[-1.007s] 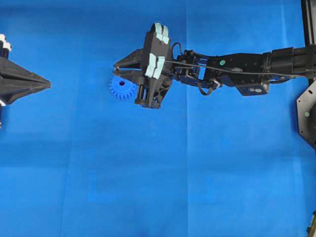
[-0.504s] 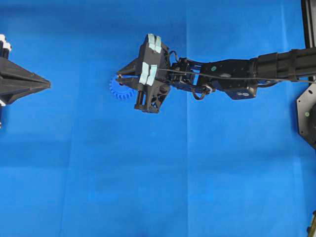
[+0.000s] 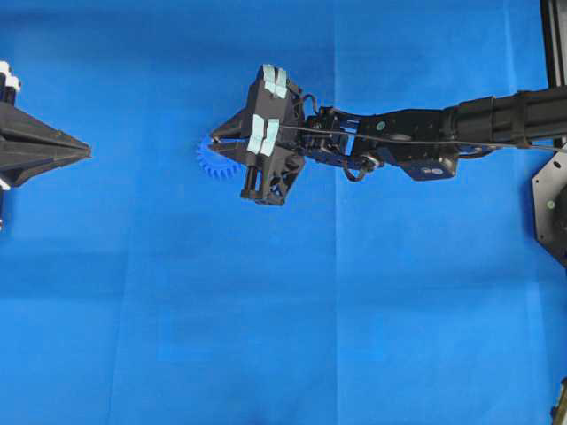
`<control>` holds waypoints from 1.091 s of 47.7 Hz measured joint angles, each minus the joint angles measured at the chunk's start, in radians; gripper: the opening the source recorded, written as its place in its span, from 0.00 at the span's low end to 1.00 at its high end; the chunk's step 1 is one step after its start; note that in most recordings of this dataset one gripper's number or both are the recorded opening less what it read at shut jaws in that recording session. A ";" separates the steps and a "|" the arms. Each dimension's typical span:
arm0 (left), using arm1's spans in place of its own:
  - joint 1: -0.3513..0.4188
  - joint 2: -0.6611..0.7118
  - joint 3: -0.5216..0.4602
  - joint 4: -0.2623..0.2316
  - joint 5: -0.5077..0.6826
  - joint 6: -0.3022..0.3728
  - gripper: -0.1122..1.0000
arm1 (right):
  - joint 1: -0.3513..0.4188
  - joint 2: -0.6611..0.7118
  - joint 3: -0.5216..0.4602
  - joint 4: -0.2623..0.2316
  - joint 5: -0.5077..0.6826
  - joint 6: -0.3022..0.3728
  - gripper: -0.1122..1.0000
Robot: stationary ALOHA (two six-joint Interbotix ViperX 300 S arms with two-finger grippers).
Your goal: Insert the shaft placed at a random location into the center hole of the small gear at another random location.
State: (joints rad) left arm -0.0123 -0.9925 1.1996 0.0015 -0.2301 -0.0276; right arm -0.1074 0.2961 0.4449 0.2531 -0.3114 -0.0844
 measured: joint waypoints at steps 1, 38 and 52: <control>0.000 0.000 0.000 0.000 0.000 0.000 0.10 | -0.002 0.000 0.000 0.000 0.000 0.000 0.13; 0.000 0.000 0.000 0.000 0.002 0.000 0.10 | 0.002 -0.064 0.000 -0.006 0.000 -0.006 0.13; 0.000 0.000 0.000 0.000 0.003 0.000 0.10 | 0.002 -0.064 0.000 -0.006 0.000 -0.006 0.13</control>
State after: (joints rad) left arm -0.0123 -0.9925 1.1996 0.0015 -0.2270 -0.0276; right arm -0.1058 0.2316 0.4449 0.2470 -0.3114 -0.0905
